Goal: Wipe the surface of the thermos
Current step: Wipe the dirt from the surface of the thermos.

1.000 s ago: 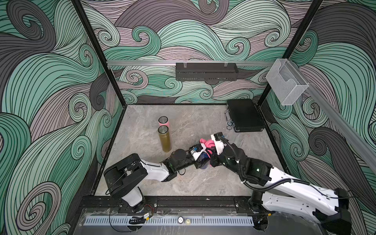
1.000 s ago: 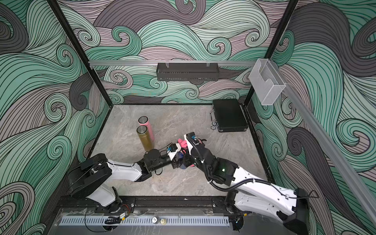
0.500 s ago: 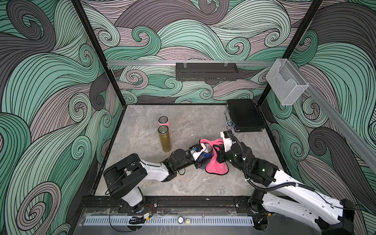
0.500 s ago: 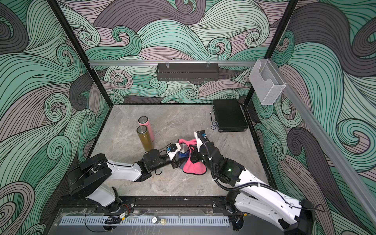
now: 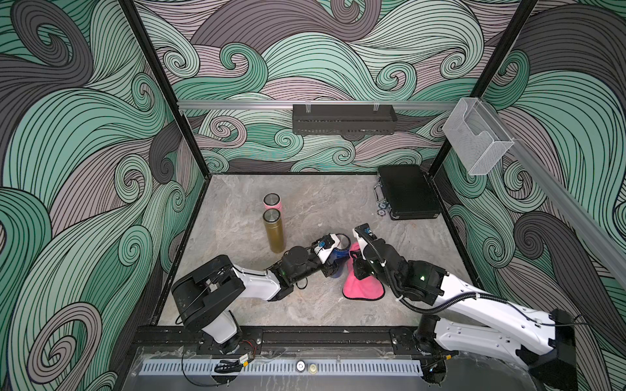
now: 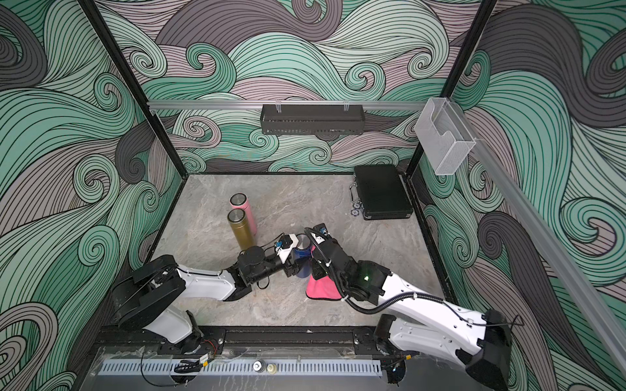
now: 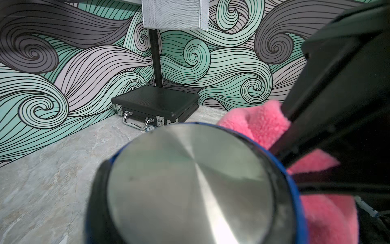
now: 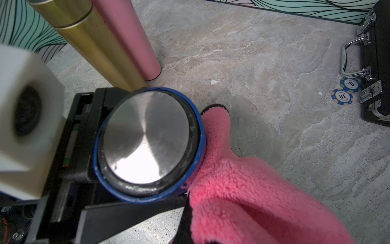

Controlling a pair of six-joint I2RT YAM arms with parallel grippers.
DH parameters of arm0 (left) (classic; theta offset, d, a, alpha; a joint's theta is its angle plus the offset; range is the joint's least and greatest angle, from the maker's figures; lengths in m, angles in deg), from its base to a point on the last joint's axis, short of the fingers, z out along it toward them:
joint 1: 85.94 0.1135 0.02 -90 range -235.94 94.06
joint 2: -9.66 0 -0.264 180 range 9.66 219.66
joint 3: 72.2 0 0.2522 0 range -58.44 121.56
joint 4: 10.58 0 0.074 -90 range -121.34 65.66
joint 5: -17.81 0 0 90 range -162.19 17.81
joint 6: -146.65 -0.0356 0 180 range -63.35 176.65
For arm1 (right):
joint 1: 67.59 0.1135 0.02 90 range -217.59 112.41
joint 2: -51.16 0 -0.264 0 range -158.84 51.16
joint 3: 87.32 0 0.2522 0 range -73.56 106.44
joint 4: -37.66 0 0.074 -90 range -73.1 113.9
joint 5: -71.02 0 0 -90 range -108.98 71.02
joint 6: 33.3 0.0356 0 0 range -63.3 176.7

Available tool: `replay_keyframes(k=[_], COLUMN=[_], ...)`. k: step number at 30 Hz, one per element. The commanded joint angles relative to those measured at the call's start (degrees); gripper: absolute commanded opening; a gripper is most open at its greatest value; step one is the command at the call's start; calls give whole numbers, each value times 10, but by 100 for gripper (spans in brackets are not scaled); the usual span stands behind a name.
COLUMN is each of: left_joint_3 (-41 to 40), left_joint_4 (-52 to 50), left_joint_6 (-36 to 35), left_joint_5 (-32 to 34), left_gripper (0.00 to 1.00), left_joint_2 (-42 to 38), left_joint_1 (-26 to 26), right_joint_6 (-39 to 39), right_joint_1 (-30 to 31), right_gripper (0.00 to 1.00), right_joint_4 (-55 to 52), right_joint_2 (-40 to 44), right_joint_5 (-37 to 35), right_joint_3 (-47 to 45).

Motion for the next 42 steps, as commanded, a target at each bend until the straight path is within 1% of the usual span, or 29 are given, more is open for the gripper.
replay_keyframes(k=[1, 3, 5, 7, 9, 12, 15, 18, 23, 28, 31, 34, 35, 36, 38, 40, 42], left_joint_3=[15, 13, 13, 13, 13, 14, 15, 14, 22, 26, 21, 18, 19, 21, 24, 27, 26], left_joint_4=[43, 43, 43, 42, 43, 45, 45, 45, 54, 58, 64, 71, 71, 70, 69, 69, 71], left_joint_6=[-10, -10, -9, -8, -7, -7, -8, -10, -8, 1, 4, 7, 8, 9, 9, 9, 9], left_joint_5=[-29, -29, -30, -30, -31, -33, -34, -36, -44, -50, -52, -56, -57, -59, -61, -62, -67], left_gripper=[0, 0, 0, 0, 0, 0, 0, 0, 0, 0, 0, 0, 0, 0, 0, 0, 0], left_joint_2=[-16, -18, -18, -19, -20, -18, -17, -15, -4, 2, -2, -5, -5, -4, 0, 4, 4], left_joint_1=[-10, -10, -10, -10, -10, -10, -10, -10, -10, -10, -10, -10, -10, -10, -10, -10, -10], right_joint_6=[3, -8, -22, -30, -33, -34, -38, -47, -46, -19, -5, 5, 5, 2, -8, -18, -25], right_joint_1=[-7, -7, -5, -2, -2, -2, -2, -1, 15, 6, -13, -44, -45, -43, -13, 36, 62], right_gripper=[0, 0, 0, 0, 0, 0, 0, 0, 0, 0, 0, 0, 0, 0, 0, 0, 0], right_joint_4=[-11, -23, -19, -10, 6, 40, 79, 94, 118, 109, 97, 88, 83, 78, 90, 97, 96], right_joint_2=[79, 117, 131, 115, 81, 33, 3, -21, -29, -20, -5, 11, 15, 19, 22, 12, -8], right_joint_5=[-27, -26, -6, 8, 25, 58, 102, 160, 195, 156, 141, 141, 138, 141, 146, 116, 99], right_joint_3=[-7, -2, 8, 20, 28, 31, 32, 41, 36, 29, 15, -4, -7, -8, -10, 3, 23])
